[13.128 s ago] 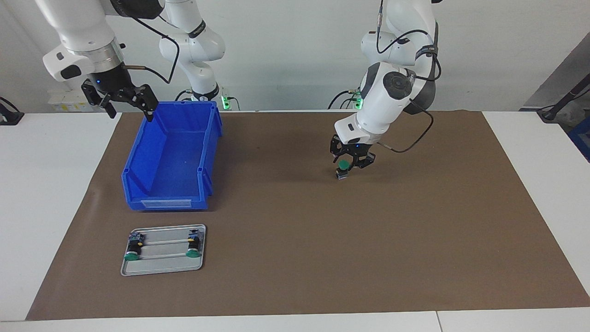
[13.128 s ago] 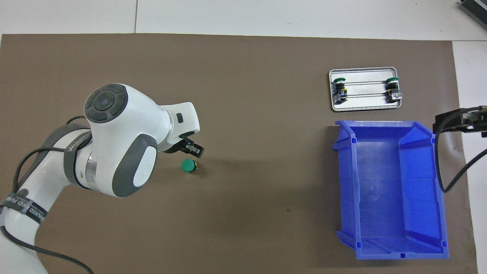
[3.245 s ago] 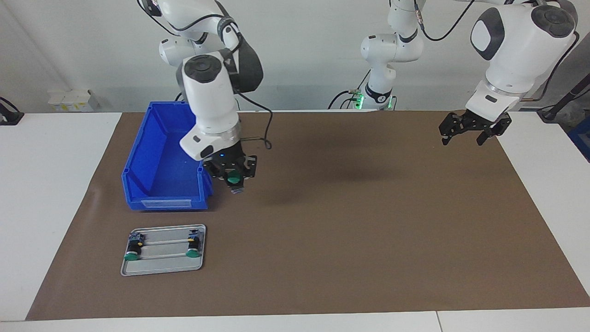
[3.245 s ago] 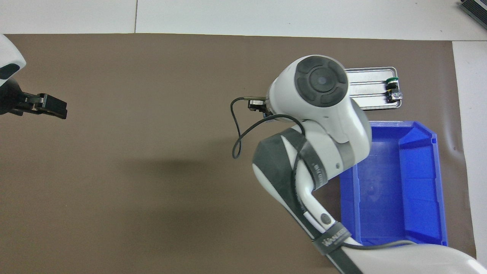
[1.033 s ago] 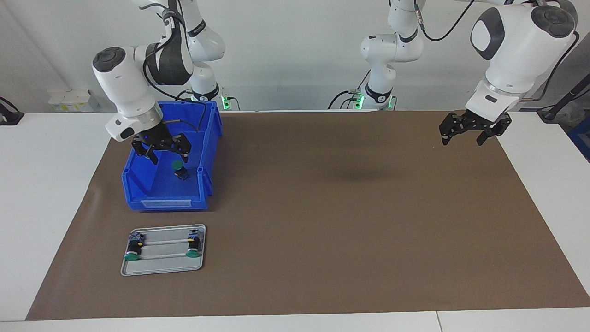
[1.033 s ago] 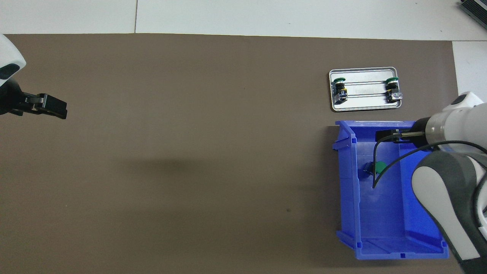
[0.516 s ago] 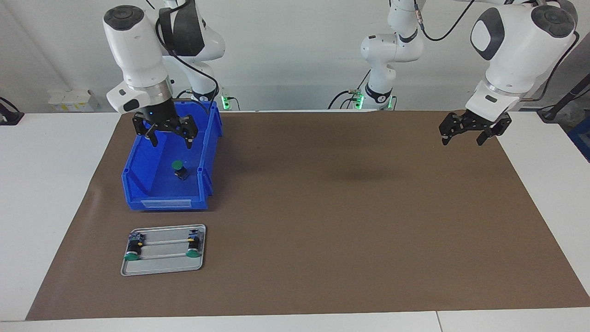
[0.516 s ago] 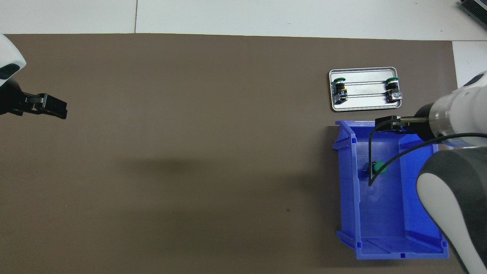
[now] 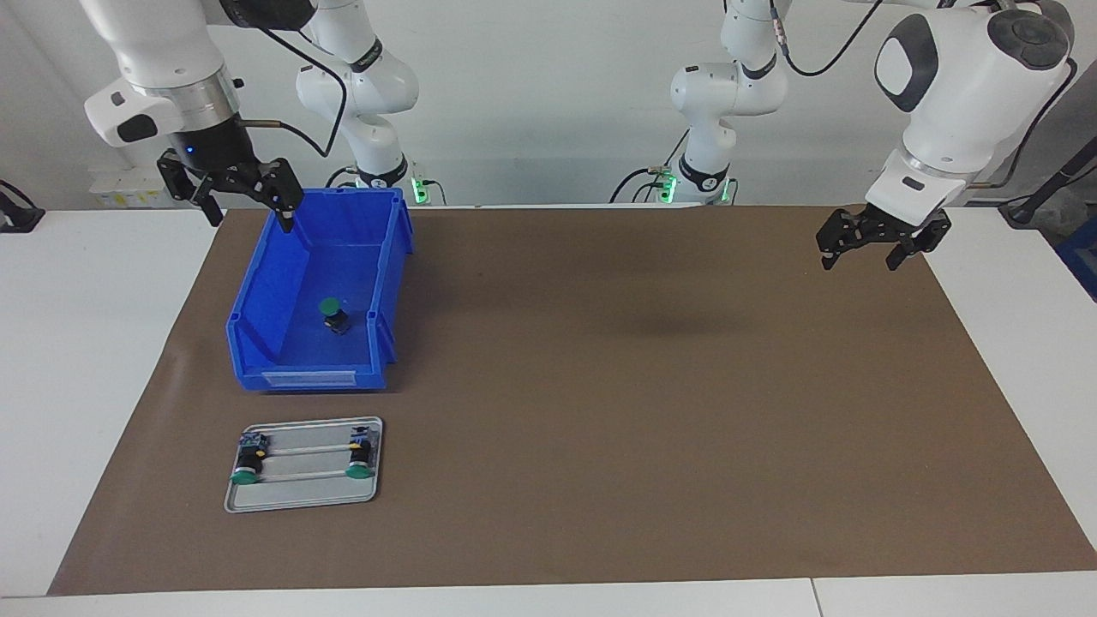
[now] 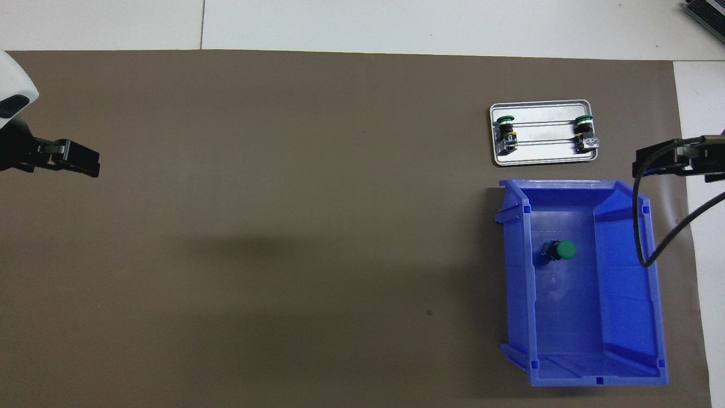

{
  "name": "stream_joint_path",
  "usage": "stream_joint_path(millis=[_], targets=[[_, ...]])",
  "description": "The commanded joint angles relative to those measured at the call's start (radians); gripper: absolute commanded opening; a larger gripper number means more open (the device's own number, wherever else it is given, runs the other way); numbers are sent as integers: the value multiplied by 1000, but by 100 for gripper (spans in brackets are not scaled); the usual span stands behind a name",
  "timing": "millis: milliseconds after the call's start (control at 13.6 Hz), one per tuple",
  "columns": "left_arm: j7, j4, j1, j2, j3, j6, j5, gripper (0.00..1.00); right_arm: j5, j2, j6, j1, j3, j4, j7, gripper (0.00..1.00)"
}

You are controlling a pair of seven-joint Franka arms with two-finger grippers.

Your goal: Place and press button with both arms

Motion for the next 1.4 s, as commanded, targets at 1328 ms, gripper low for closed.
stream_joint_path(millis=[1328], targets=[[-12,-30,6,-27,-7,5,19,100,-8,7,-112,-21,4,28,-89,100]])
